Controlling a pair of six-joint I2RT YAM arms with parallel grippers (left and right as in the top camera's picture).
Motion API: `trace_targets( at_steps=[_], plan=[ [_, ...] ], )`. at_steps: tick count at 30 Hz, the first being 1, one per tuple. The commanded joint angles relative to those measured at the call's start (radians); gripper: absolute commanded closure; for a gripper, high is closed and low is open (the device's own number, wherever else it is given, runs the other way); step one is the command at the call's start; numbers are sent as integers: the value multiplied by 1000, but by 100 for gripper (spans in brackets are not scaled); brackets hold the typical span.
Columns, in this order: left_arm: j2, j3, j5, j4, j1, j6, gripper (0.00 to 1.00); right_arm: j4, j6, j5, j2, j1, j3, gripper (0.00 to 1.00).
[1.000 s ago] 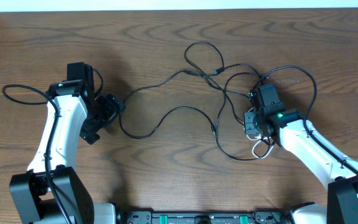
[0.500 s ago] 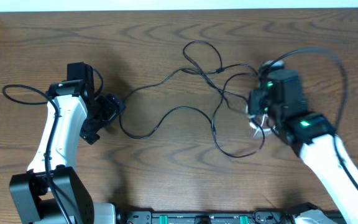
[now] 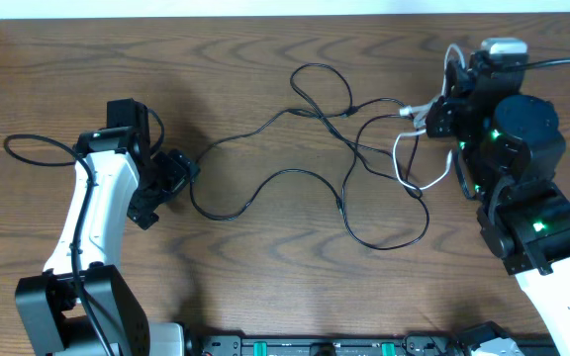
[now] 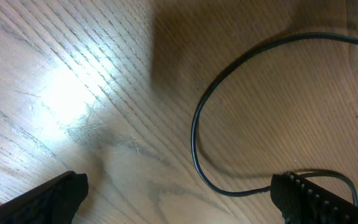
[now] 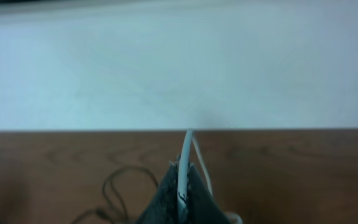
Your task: Untangle cables
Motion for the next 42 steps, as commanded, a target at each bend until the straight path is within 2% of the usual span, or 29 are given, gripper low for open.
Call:
trace_targets(
  at_steps=[1,6,11,19,23,29,33,42],
  plan=[
    [0,3,-21,-2,0,-9,1,58,-21,56,-3,-9,28,99],
    [0,3,-21,-2,0,-9,1,158,-21,57,-3,-12,50,99],
    [0,3,-21,-2,0,-9,1,186,-21,68,-3,-24,102,99],
    [0,3,-21,-2,0,-9,1,174,143,35,-1,-27,126,99],
    [0,3,-21,-2,0,-9,1,83,206,-1,-1,-26,126,99],
    [0,3,-21,-2,0,-9,1,-196,304,-40,12,22,126,99],
    [0,3,-21,-2,0,-9,1,-243,317,-108,39,78,126,99],
    [0,3,-21,-2,0,-9,1,-274,316,-106,120,162,125,99]
  ],
)
